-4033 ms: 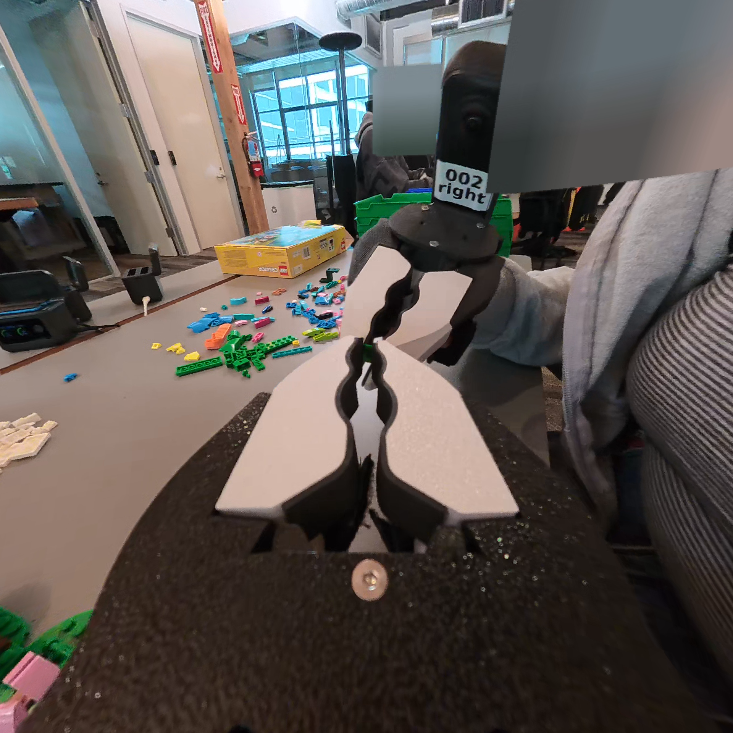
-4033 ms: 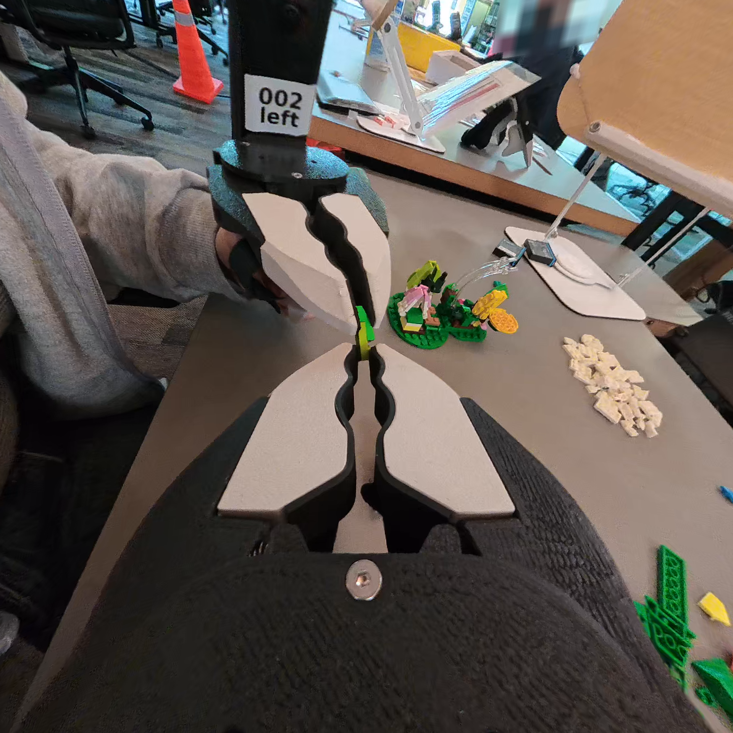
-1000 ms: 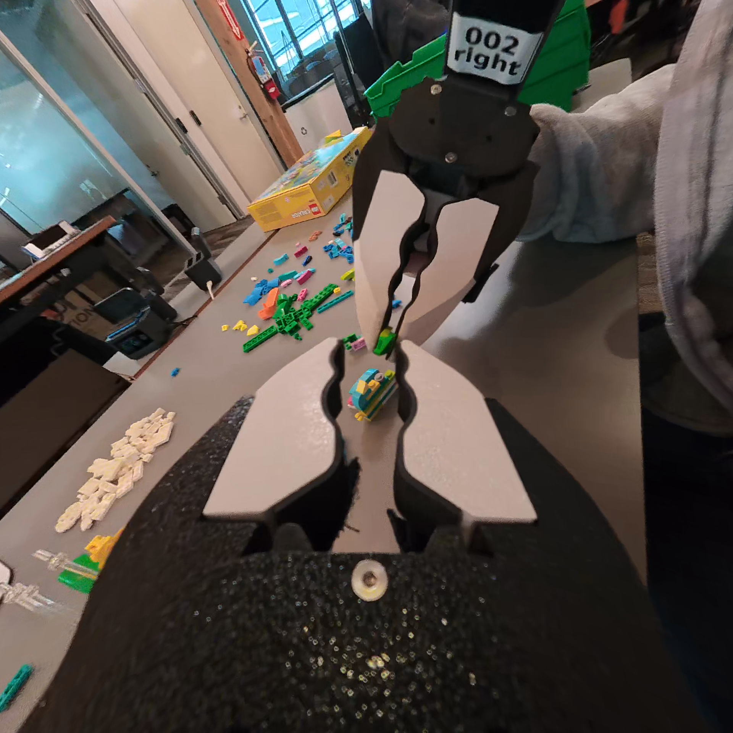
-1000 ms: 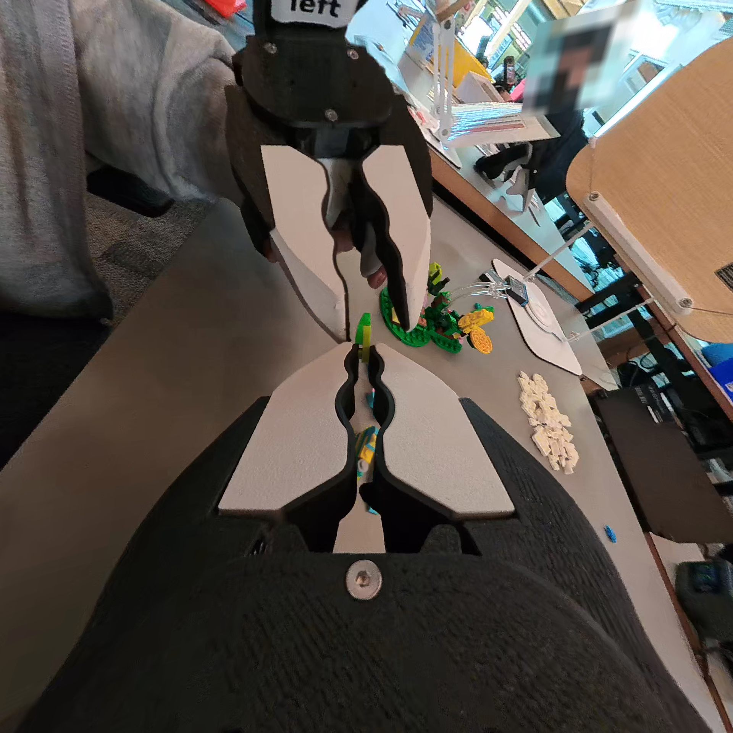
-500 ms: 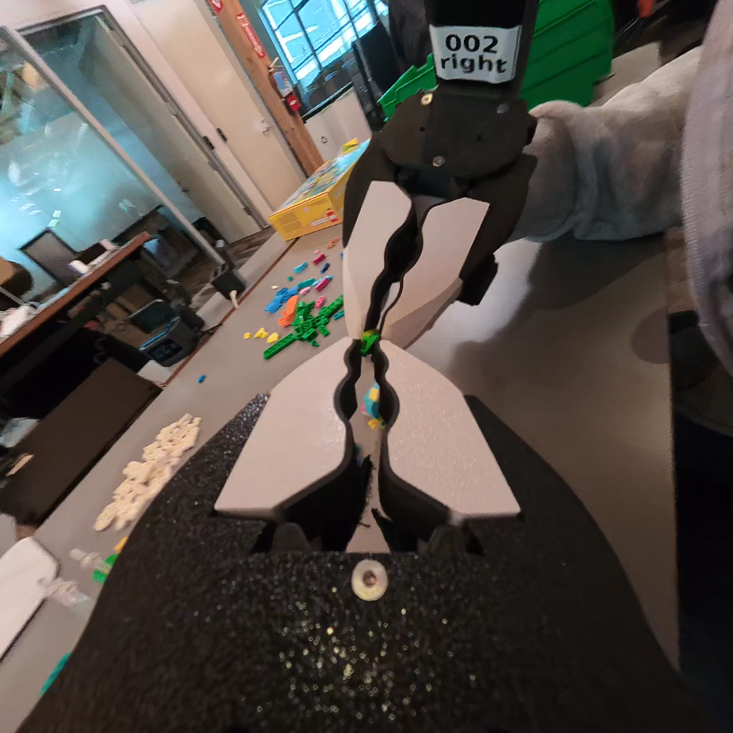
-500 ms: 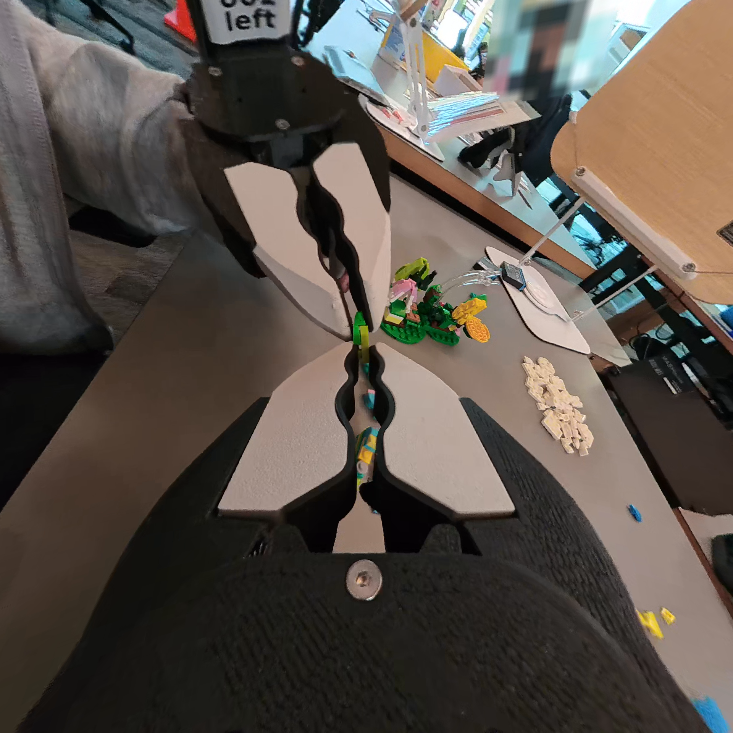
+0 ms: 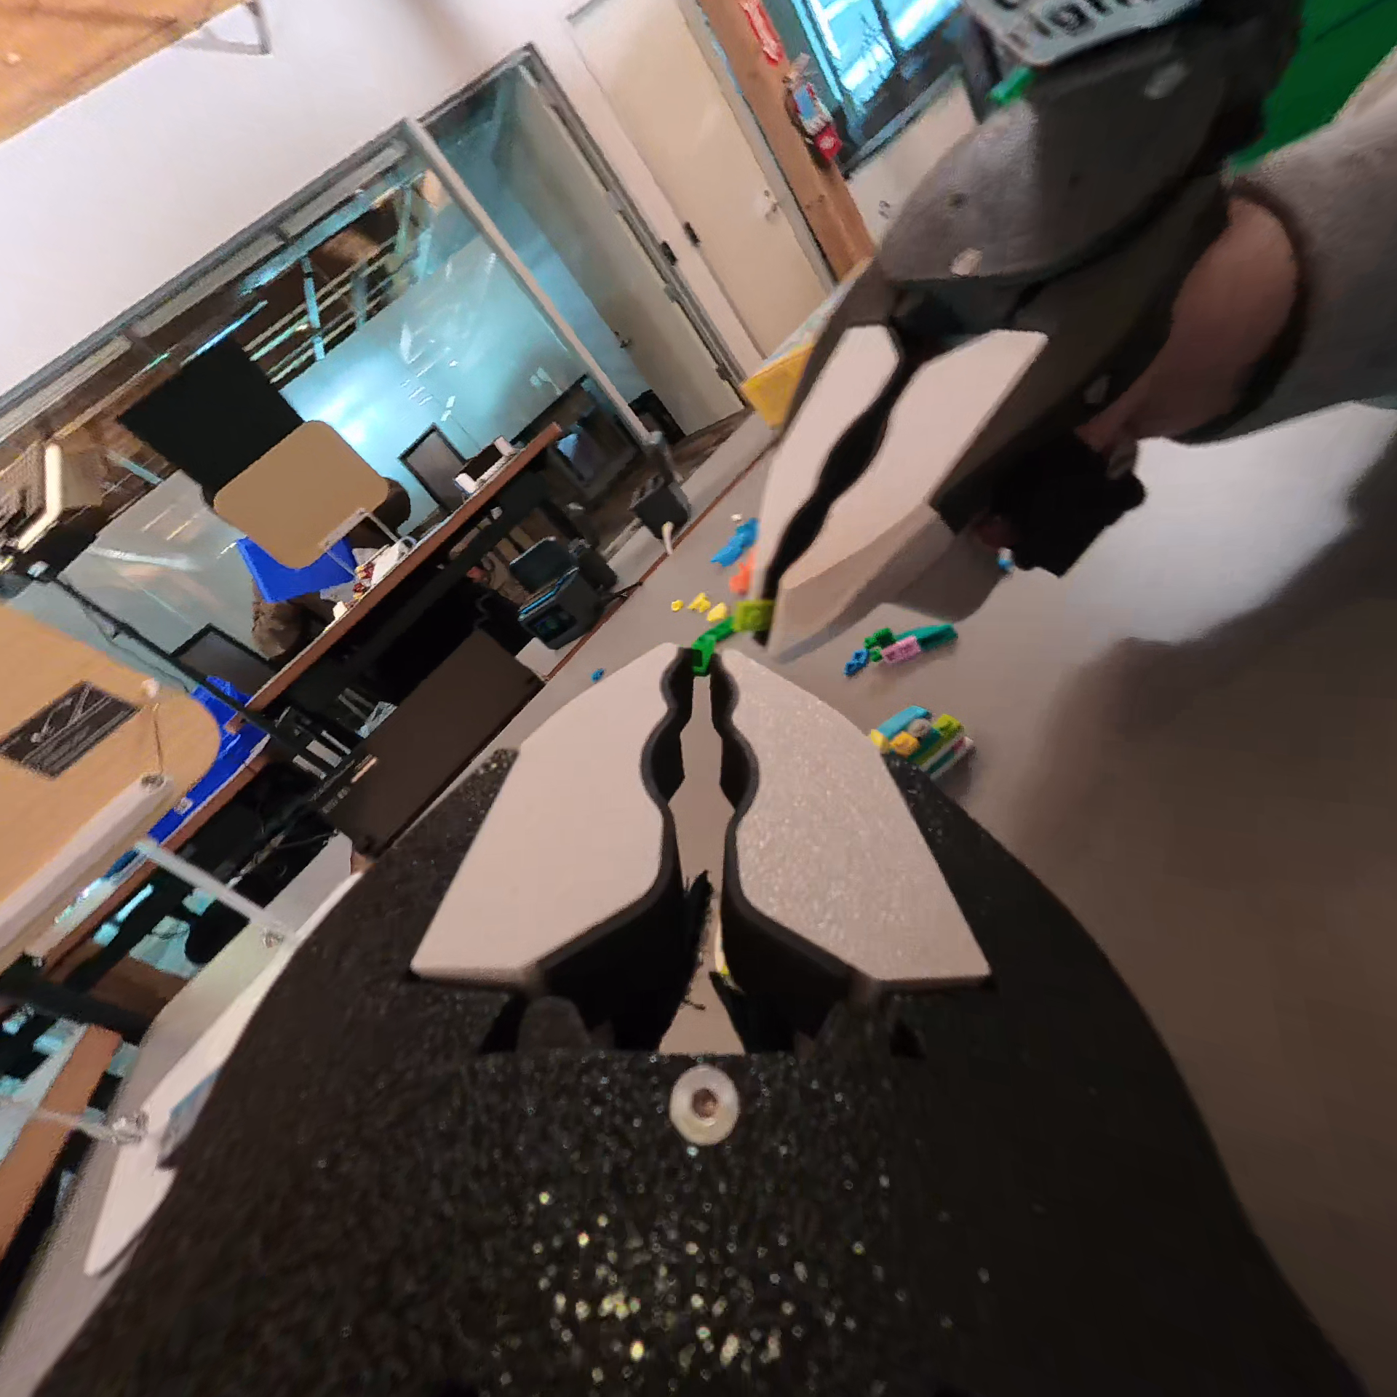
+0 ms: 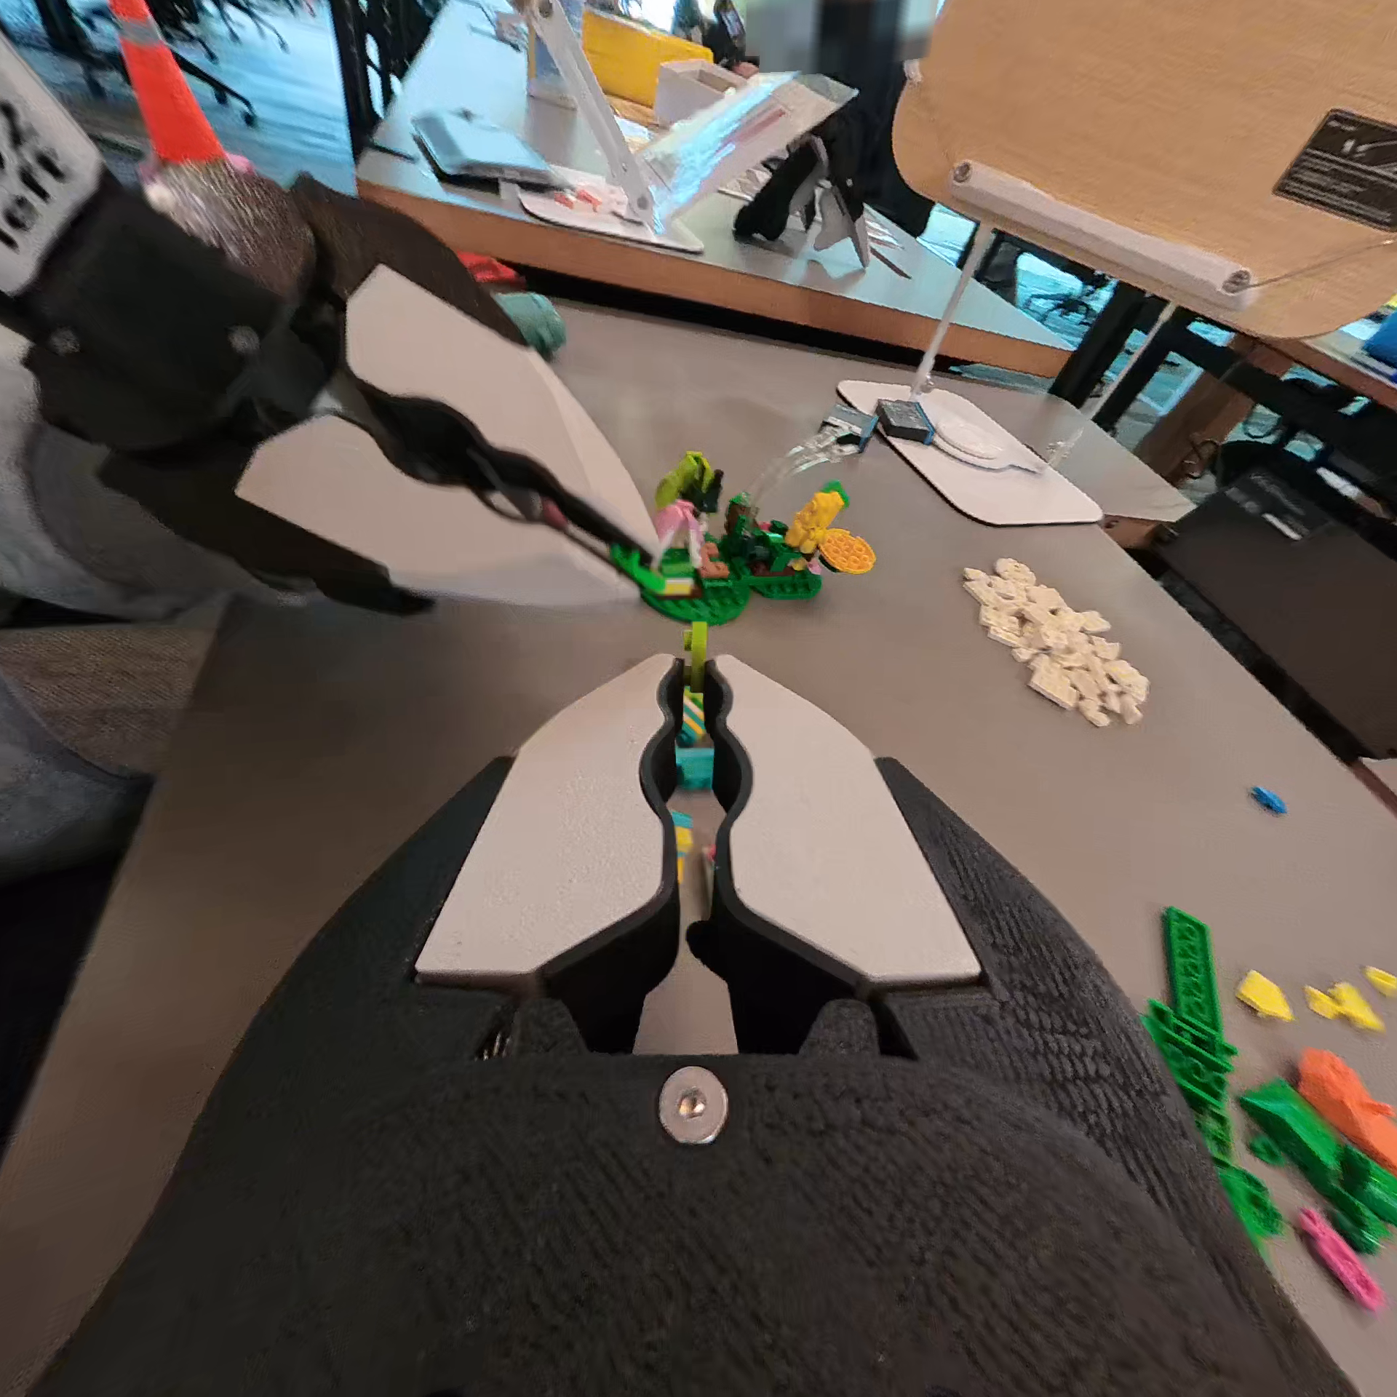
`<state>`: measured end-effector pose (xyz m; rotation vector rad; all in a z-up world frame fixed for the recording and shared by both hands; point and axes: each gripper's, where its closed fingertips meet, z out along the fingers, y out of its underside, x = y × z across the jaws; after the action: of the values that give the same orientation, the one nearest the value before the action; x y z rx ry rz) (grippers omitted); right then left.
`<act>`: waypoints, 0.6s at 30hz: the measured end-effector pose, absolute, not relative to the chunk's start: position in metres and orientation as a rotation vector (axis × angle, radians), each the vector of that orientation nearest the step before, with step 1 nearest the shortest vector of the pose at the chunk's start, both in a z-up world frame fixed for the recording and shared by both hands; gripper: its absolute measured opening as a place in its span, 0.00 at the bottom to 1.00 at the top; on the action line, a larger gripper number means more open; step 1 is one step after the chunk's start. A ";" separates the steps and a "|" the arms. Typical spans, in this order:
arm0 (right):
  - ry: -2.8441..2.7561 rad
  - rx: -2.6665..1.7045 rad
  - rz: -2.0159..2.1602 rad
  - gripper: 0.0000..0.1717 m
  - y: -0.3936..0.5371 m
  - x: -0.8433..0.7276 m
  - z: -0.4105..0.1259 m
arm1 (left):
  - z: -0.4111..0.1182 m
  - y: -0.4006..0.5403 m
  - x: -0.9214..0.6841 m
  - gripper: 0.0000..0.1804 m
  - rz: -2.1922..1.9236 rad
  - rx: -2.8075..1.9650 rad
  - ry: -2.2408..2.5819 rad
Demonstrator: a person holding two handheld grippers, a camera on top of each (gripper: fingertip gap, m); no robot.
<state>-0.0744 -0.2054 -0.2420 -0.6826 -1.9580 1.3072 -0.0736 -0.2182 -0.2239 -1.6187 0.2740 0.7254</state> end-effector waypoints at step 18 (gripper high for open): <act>-1.812 -0.937 0.905 0.02 -0.081 -0.127 -0.245 | -0.216 -0.237 -0.106 0.03 0.752 -1.431 -0.014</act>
<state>-0.1266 -0.0805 -0.2453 -0.9367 -1.8124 0.9052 -0.1060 -0.2372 -0.2155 -1.4309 -0.0135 0.7516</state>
